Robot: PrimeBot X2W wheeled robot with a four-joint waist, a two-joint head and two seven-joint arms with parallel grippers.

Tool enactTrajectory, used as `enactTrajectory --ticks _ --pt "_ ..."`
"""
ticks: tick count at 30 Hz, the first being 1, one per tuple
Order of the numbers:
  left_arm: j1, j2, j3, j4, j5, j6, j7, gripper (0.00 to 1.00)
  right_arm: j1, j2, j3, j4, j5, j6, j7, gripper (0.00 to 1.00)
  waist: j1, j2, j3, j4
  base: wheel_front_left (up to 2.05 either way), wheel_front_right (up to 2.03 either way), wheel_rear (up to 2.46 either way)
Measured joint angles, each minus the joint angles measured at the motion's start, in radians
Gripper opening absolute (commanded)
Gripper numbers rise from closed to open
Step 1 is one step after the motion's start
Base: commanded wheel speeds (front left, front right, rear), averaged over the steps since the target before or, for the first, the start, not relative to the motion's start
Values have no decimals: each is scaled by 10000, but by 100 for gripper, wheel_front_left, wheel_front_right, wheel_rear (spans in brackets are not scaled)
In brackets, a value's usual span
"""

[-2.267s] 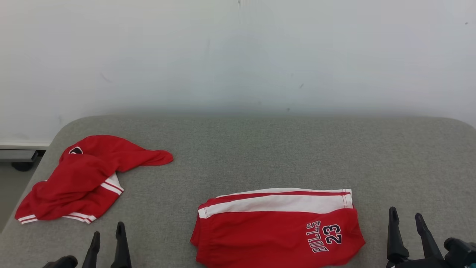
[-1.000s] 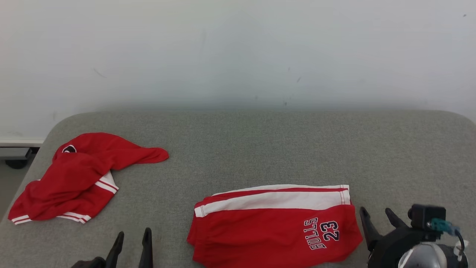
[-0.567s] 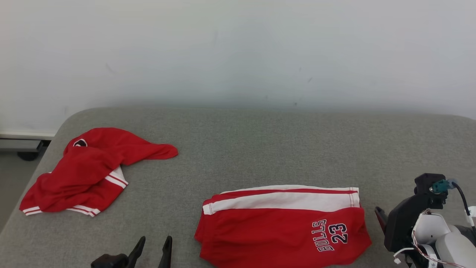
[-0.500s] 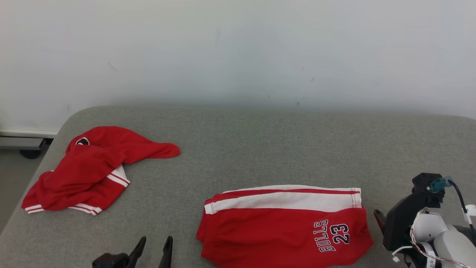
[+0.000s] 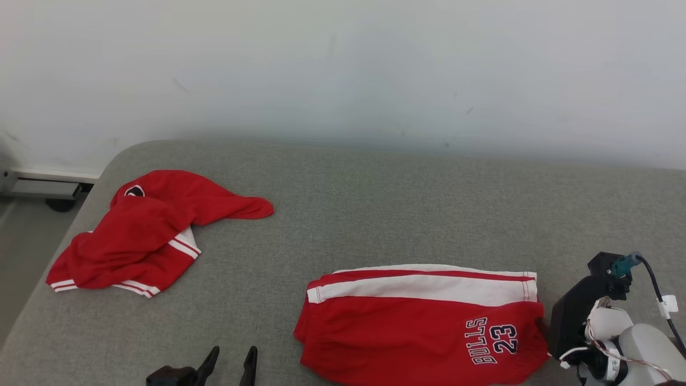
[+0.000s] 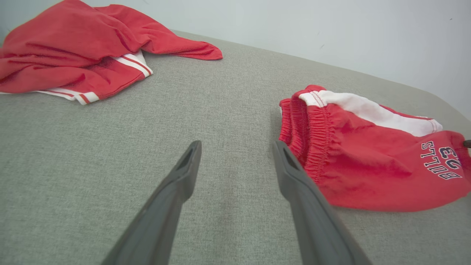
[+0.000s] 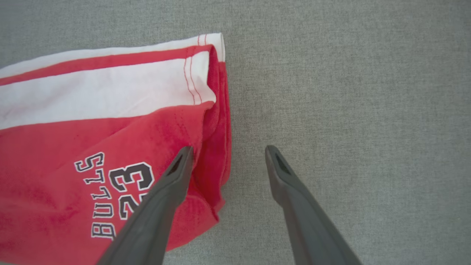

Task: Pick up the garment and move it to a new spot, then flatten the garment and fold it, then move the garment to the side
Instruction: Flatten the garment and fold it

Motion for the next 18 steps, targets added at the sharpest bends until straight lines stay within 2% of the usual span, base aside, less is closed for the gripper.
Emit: enactTrajectory --ticks 18 --pt "-393 -27 -192 109 86 -174 8 100 -680 422 -1093 1743 -77 -2 44 100 0 0 366 669 0 0 0"
